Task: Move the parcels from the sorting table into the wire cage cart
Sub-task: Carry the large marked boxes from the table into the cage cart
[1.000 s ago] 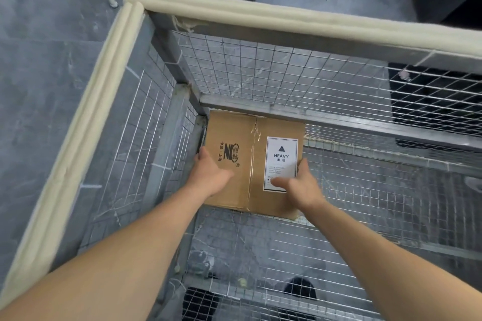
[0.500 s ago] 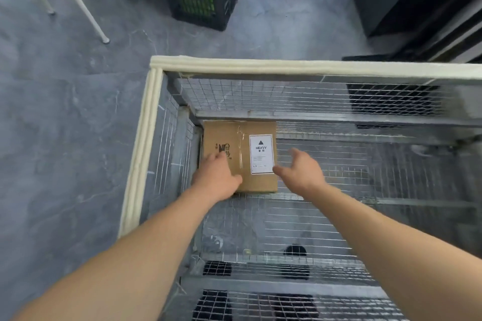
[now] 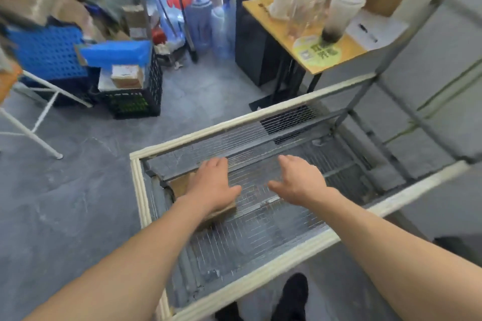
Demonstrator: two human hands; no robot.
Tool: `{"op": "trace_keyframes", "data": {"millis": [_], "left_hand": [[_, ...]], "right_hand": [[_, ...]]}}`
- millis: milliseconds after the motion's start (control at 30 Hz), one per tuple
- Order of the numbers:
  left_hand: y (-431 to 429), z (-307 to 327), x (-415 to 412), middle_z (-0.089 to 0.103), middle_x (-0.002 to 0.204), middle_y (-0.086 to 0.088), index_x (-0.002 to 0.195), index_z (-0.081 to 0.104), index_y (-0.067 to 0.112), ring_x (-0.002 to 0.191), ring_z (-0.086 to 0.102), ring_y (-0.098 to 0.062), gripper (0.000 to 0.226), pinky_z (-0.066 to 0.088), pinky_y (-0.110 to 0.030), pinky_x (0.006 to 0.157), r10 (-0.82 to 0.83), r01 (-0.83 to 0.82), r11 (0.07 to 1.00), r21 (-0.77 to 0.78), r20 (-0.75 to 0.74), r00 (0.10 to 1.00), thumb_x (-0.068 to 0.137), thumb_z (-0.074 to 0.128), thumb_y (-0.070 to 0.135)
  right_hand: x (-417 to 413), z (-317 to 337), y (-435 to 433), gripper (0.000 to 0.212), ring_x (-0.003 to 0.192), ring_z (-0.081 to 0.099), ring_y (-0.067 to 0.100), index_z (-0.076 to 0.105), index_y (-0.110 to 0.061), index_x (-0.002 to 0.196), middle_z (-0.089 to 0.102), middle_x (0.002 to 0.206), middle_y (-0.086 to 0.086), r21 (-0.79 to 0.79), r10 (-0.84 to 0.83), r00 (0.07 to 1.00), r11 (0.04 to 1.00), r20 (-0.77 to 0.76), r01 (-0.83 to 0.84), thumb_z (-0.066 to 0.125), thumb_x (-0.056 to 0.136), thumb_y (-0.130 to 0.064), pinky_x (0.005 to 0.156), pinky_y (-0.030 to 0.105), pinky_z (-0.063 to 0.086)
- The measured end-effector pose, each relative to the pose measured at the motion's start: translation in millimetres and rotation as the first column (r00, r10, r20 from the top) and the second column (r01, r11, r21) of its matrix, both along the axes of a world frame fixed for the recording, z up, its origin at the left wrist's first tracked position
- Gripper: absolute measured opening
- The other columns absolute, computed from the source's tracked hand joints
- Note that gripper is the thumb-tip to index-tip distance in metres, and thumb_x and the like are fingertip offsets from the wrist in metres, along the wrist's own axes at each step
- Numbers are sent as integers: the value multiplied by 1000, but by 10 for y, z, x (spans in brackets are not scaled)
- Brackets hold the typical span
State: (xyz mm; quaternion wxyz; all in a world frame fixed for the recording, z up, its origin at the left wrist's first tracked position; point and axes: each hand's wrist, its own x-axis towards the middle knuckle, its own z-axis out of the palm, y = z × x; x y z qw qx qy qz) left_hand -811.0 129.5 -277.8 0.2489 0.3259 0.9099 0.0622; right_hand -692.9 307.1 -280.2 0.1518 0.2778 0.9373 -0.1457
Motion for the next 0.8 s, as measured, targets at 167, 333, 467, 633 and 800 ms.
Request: {"op": "trace_keyframes", "data": {"millis": [167, 333, 467, 633, 800], "left_hand": [[335, 638, 349, 29, 161, -1, 155, 25, 18, 148, 26, -22, 81, 30, -51, 116, -186, 192, 980, 56, -104, 977, 89, 56, 53], [733, 1025, 886, 30, 160, -1, 154, 24, 17, 147, 28, -21, 82, 34, -51, 115, -331, 357, 927, 113, -199, 922, 90, 55, 59], [971, 1264, 1407, 32, 158, 0, 154, 25, 16, 145, 30, -20, 84, 38, -50, 112, -411, 455, 877, 153, -252, 876, 89, 56, 60], [1169, 1527, 2115, 30, 159, 1, 154, 24, 16, 147, 26, -19, 85, 36, -50, 112, -492, 553, 815, 172, -298, 818, 89, 56, 60], [1390, 1835, 2752, 28, 160, 0, 155, 23, 16, 148, 24, -19, 85, 35, -50, 113, -548, 638, 738, 222, -355, 757, 90, 55, 60]], "right_hand": [[611, 624, 252, 63, 129, 50, 26, 48, -17, 133, 54, 138, 4, 109, -96, 992, 989, -77, 104, 58, 88, -60, 101, 45, 46], [1351, 1039, 464, 41, 107, 56, 26, 45, -22, 105, 58, 112, 0, 157, -204, 973, 963, -110, 219, 56, 86, -58, 77, 40, 42], [2058, 1291, 518, 39, 88, 51, 23, 39, -24, 96, 50, 95, -5, 151, -302, 945, 936, -130, 319, 56, 86, -57, 73, 39, 39], [2936, 1574, 515, 37, 91, 53, 26, 41, -22, 93, 53, 95, -2, 178, -399, 903, 888, -161, 424, 55, 86, -55, 73, 39, 41], [3670, 1908, 517, 34, 110, 58, 28, 43, -22, 98, 61, 110, 1, 232, -458, 855, 829, -244, 510, 55, 86, -52, 75, 39, 38]]}}
